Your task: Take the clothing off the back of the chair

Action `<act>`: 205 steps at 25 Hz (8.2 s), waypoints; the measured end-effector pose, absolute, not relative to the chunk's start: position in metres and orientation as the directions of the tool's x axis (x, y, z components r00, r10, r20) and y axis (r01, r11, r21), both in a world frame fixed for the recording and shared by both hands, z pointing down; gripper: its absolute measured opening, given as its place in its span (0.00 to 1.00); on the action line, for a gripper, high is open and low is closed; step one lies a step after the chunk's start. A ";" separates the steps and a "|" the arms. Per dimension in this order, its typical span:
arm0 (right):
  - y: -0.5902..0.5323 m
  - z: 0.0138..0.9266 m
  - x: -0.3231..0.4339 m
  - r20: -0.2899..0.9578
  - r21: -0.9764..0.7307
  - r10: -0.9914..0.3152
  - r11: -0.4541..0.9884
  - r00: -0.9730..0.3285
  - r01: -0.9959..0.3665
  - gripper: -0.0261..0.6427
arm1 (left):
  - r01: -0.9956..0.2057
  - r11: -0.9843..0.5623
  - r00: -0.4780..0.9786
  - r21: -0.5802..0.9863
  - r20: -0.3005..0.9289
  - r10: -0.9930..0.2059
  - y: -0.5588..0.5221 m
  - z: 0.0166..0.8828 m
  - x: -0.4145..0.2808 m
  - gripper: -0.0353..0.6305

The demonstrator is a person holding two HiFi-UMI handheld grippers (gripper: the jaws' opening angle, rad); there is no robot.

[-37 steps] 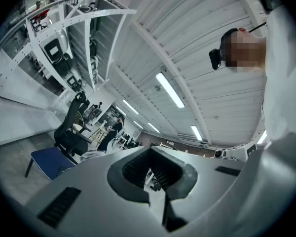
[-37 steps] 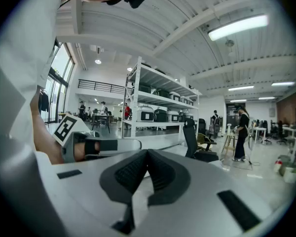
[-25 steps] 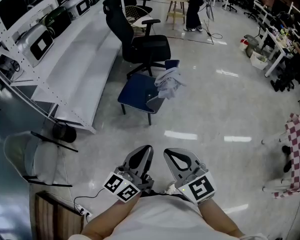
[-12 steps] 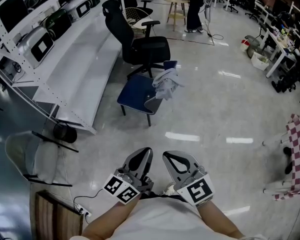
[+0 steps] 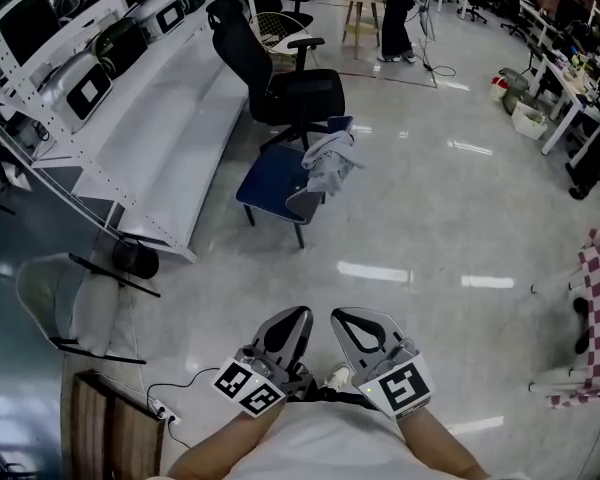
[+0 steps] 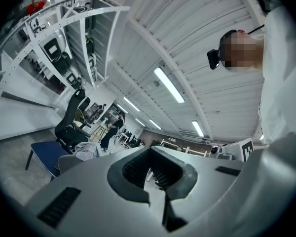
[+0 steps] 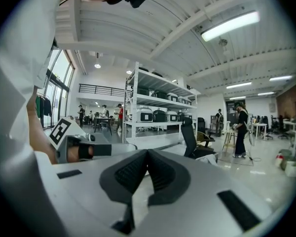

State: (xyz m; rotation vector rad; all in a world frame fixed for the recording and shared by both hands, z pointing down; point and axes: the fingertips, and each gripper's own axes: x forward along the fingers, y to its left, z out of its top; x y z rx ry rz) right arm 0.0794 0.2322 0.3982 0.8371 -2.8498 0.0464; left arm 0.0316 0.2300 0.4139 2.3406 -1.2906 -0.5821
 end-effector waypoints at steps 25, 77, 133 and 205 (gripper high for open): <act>0.175 0.408 0.082 0.210 0.025 -0.589 0.801 -0.781 -0.598 0.06 | -0.639 -0.528 0.537 0.559 -0.168 -0.827 0.166 0.426 0.031 0.06; -0.011 0.427 -0.057 0.284 -0.036 -0.594 0.778 -0.753 -0.628 0.06 | -0.552 -0.531 0.548 0.642 -0.200 -0.812 -0.042 0.440 -0.119 0.06; -0.203 0.469 -0.001 0.370 -0.006 -0.539 0.813 -0.756 -0.582 0.06 | -0.635 -0.448 0.493 0.630 -0.116 -0.862 -0.215 0.448 -0.081 0.06; -0.210 0.475 0.052 0.439 0.017 -0.668 0.674 -0.601 -0.738 0.06 | -0.614 -0.385 0.739 0.690 0.329 -0.588 -0.314 0.679 0.003 0.87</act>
